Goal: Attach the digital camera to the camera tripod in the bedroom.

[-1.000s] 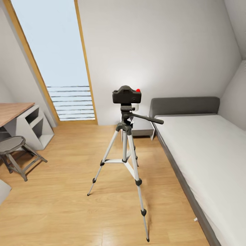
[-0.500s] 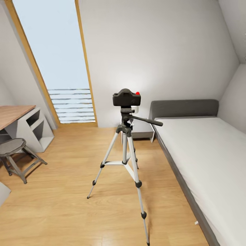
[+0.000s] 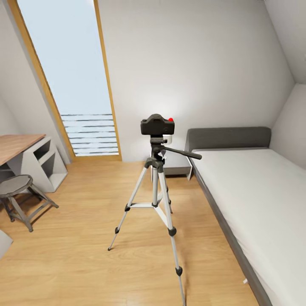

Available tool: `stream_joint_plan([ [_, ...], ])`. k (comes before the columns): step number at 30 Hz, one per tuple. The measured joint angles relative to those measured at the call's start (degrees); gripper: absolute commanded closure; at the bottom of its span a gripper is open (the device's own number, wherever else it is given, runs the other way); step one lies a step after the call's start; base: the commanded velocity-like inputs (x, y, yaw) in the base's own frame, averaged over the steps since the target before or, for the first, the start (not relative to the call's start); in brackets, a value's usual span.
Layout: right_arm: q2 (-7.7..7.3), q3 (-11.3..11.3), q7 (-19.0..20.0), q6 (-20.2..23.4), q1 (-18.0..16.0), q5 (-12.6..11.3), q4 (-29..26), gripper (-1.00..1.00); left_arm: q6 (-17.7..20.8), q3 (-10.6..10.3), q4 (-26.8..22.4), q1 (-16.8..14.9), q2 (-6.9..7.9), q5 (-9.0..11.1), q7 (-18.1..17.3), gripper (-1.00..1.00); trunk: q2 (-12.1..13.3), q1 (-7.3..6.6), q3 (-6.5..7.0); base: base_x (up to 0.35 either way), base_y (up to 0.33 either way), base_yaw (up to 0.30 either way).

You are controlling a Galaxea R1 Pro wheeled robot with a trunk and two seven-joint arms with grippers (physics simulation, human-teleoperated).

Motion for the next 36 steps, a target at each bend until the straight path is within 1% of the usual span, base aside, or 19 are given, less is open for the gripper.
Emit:
stream_joint_plan([
  [5,0.00,0.04,0.00,-0.01,0.00,-0.07,-0.02,-1.00,-0.16,-0.01,0.04,0.00,0.31,-0.05,-1.04,-1.00,0.00,0.00,0.46,0.000,0.000,0.000],
  [9,0.00,0.07,0.00,-0.02,0.00,-0.09,-0.05,-1.00,-0.25,0.03,0.00,0.00,0.26,-0.10,-1.36,-1.00,0.00,0.00,0.83,0.000,0.000,0.000],
  [18,0.00,0.08,0.00,-0.08,0.00,-0.10,-0.06,-1.00,-0.23,0.15,-0.18,0.00,0.23,-0.59,-1.50,-1.00,0.00,0.00,1.66,0.000,0.000,0.000],
  [36,-0.01,0.05,0.00,-0.09,0.02,-0.09,-0.08,-1.00,-0.29,0.08,-0.87,-0.01,0.28,-0.68,-1.52,-1.00,0.01,0.00,3.32,0.000,0.000,0.000],
])
